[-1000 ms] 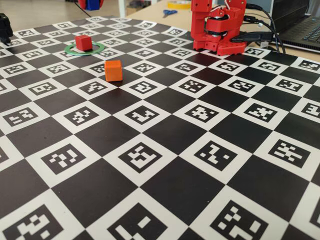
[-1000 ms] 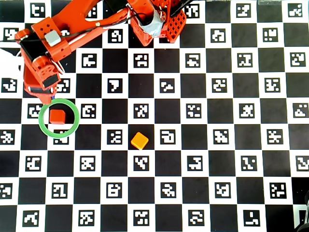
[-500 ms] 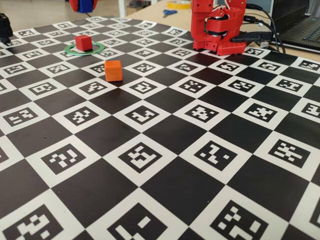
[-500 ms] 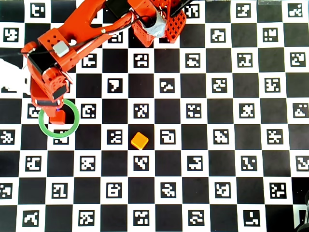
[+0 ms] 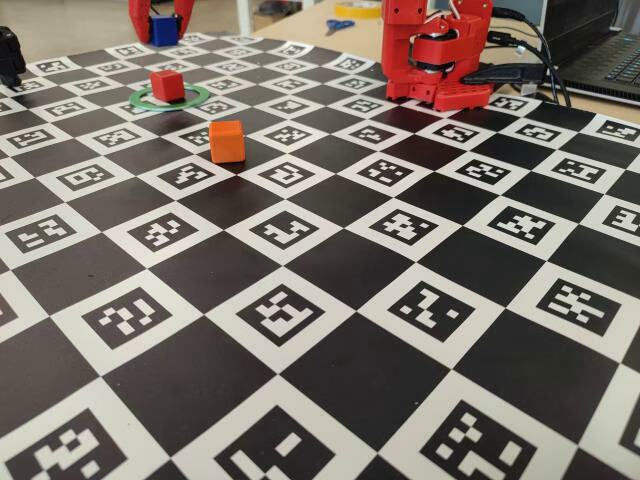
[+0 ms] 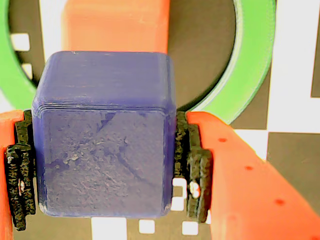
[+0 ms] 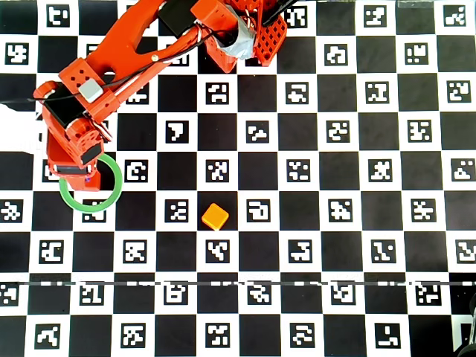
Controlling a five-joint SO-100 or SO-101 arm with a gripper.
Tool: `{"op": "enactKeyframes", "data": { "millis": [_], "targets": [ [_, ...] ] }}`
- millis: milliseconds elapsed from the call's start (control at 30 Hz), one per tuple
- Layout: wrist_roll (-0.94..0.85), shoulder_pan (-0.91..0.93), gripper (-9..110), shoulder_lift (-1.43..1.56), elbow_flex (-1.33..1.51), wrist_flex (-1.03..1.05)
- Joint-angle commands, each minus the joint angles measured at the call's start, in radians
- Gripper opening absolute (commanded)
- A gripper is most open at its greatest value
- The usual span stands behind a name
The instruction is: Grab the red cube then put it in the green circle then put the blue cube on top and finally the orange cube on top
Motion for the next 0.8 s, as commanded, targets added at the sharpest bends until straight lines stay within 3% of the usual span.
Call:
{"op": "enactKeyframes", "data": {
  "millis": [0, 767],
  "targets": [
    [0.006, -0.015, 8, 0.031, 0.006, -0.028],
    [-0.003, -0.014, 8, 0.009, 0.074, -0.110]
  ]
}}
